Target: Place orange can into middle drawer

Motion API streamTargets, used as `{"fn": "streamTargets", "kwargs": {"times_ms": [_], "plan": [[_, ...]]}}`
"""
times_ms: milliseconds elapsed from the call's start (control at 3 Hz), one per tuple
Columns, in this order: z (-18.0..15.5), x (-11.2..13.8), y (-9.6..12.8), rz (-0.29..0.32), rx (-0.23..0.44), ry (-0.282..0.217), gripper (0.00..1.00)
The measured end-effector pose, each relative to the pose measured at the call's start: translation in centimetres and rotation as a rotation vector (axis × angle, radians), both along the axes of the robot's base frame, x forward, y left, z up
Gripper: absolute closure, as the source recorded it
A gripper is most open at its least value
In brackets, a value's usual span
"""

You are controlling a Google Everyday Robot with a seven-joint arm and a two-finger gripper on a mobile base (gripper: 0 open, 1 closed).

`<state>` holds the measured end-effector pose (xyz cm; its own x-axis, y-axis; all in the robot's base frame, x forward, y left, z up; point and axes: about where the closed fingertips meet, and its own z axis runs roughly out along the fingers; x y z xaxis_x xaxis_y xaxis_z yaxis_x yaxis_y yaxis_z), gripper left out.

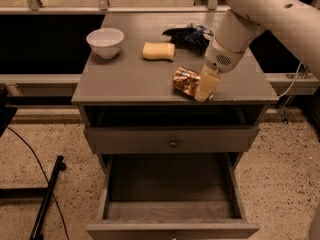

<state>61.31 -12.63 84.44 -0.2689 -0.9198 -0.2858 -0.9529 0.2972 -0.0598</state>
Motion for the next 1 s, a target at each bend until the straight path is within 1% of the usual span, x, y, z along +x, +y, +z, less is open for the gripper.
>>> {"fn": "streamTargets", "kwargs": {"times_ms": [333,667,1000], "plan": [[1.2,-1.9,-0.1,0.042,0.082,-0.007,0.88],[3.8,-6.2,1.1,0.176,0.195,-0.049,1.00],[2.9,-11.4,2.2,0.351,0.214,-0.079,1.00]]}}
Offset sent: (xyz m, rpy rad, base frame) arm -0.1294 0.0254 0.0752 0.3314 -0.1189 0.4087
